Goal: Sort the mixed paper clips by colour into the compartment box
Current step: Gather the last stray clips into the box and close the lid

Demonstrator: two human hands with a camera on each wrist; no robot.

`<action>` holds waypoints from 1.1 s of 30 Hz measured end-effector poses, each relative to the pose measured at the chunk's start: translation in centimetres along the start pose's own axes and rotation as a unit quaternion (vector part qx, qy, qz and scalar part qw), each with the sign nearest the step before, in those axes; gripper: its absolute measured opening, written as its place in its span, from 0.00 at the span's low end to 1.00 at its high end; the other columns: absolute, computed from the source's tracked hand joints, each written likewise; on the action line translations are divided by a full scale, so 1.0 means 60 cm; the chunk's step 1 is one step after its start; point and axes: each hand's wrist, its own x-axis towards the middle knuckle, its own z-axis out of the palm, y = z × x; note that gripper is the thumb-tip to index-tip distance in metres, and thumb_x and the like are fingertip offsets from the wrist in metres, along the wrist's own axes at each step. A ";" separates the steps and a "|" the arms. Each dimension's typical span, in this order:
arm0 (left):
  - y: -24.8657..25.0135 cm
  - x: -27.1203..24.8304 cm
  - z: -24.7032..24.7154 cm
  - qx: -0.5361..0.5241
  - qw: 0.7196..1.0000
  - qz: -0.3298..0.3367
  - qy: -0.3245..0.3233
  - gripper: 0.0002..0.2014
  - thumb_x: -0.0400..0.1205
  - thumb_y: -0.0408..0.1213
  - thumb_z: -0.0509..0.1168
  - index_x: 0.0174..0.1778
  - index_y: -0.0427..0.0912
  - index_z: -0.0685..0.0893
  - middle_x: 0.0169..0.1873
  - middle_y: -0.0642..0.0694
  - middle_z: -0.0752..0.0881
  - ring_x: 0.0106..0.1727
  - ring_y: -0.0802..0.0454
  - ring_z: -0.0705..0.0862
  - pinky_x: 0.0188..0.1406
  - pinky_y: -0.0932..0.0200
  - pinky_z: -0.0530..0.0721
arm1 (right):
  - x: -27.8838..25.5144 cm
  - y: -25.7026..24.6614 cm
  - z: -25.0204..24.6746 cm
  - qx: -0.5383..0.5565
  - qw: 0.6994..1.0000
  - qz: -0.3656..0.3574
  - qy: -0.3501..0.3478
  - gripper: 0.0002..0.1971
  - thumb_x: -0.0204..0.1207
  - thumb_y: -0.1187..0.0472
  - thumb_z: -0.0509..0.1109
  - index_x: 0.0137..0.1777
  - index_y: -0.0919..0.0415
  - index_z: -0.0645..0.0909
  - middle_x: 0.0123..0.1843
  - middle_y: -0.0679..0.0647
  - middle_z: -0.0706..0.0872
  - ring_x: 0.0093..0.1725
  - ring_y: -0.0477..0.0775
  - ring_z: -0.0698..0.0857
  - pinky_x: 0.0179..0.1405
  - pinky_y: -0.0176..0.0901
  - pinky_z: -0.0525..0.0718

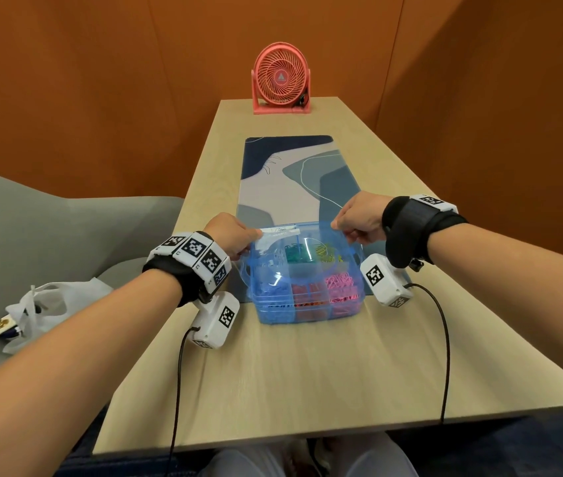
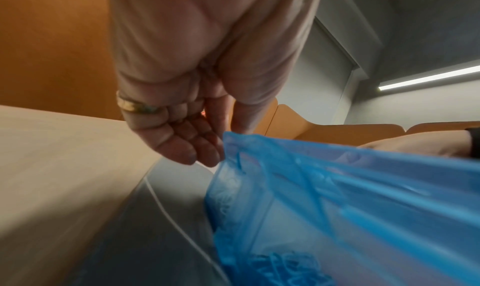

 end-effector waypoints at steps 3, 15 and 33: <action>-0.005 0.001 0.003 0.008 1.000 0.004 -0.004 0.16 0.80 0.44 0.68 0.47 0.31 0.88 0.42 0.36 0.88 0.38 0.48 0.82 0.47 0.53 0.85 | 0.000 0.001 -0.003 -0.006 1.000 0.002 -0.005 0.14 0.80 0.61 0.68 0.62 0.69 0.80 0.33 0.57 0.80 0.32 0.51 0.78 0.35 0.40 0.76; 0.004 -0.004 0.003 0.028 0.999 0.012 0.009 0.16 0.79 0.45 0.69 0.45 0.32 0.88 0.42 0.37 0.90 0.43 0.43 0.88 0.51 0.48 0.88 | 0.003 0.006 -0.003 -0.063 0.998 -0.010 0.004 0.14 0.78 0.59 0.71 0.58 0.70 0.83 0.40 0.60 0.86 0.41 0.55 0.79 0.41 0.46 0.76; 0.021 -0.011 -0.006 -0.018 0.999 -0.037 -0.014 0.14 0.77 0.41 0.72 0.49 0.32 0.87 0.45 0.37 0.89 0.40 0.47 0.85 0.52 0.50 0.87 | 0.005 0.000 -0.009 0.001 1.000 0.020 -0.024 0.10 0.79 0.66 0.69 0.58 0.70 0.80 0.32 0.58 0.81 0.31 0.50 0.78 0.35 0.39 0.76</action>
